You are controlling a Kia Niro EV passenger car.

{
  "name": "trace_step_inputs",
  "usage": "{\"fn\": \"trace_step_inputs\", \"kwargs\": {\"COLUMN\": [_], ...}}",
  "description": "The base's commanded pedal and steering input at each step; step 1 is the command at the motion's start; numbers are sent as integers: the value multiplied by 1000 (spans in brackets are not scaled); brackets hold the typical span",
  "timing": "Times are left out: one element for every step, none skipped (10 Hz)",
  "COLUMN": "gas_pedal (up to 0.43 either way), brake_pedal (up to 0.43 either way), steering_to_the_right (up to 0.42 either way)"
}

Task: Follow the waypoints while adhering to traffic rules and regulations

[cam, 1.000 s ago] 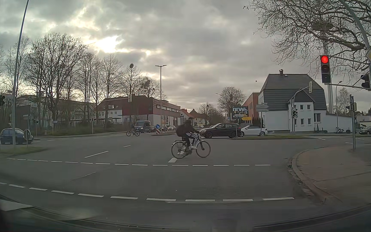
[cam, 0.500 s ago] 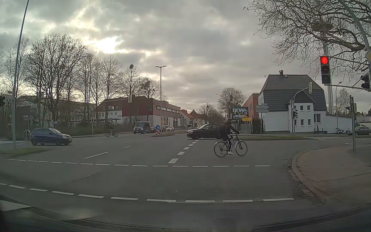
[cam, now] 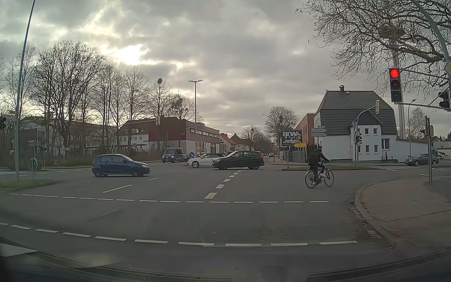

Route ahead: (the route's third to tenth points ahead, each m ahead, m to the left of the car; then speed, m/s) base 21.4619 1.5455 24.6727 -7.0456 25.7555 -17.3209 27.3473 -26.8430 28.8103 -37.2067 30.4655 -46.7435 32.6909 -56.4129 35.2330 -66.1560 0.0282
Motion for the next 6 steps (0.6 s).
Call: {"fn": "trace_step_inputs", "kwargs": {"gas_pedal": [0,0,0,0,0,0], "brake_pedal": [317,317,323,323,323,323], "steering_to_the_right": [9,8,10,10,10,10]}}
